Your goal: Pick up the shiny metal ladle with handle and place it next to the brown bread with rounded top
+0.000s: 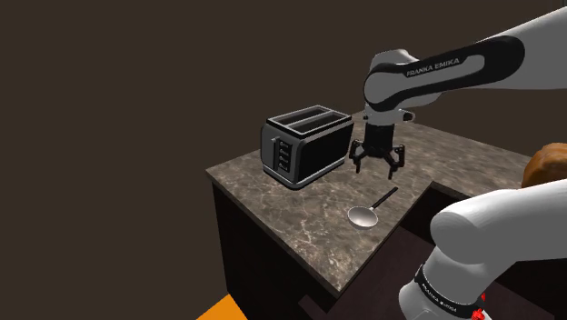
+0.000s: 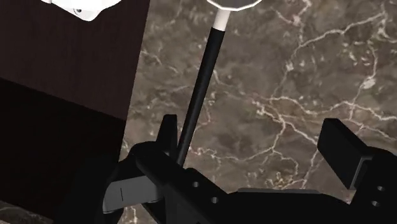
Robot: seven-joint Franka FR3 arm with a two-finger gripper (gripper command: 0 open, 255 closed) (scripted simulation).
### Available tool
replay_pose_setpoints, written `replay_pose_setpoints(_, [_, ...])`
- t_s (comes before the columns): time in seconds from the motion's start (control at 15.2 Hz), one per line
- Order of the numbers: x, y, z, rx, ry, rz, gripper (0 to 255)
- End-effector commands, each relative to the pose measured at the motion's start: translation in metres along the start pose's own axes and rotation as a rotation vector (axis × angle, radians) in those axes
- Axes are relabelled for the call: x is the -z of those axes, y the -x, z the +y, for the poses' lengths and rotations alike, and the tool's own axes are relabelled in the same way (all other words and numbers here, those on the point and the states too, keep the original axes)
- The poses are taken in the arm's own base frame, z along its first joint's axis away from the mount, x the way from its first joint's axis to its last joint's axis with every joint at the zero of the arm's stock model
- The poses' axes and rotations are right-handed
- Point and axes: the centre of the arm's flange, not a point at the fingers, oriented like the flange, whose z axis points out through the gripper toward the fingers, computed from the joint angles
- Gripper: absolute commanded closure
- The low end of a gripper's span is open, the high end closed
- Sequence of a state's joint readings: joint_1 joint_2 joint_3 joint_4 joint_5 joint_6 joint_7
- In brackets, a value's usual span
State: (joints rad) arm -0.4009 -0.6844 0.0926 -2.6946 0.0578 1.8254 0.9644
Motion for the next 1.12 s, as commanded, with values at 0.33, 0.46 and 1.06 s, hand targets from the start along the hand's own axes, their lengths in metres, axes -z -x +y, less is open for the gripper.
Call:
replay_pose_setpoints(0.33, [-0.058, -0.005, 0.021, -0.245, 0.033, -0.063, 0])
replay_pose_setpoints(0.46, [-0.069, -0.005, 0.021, -0.245, 0.033, -0.063, 0])
replay_pose_setpoints(1.06, [-0.083, -0.004, 0.022, -0.245, 0.033, -0.063, 0])
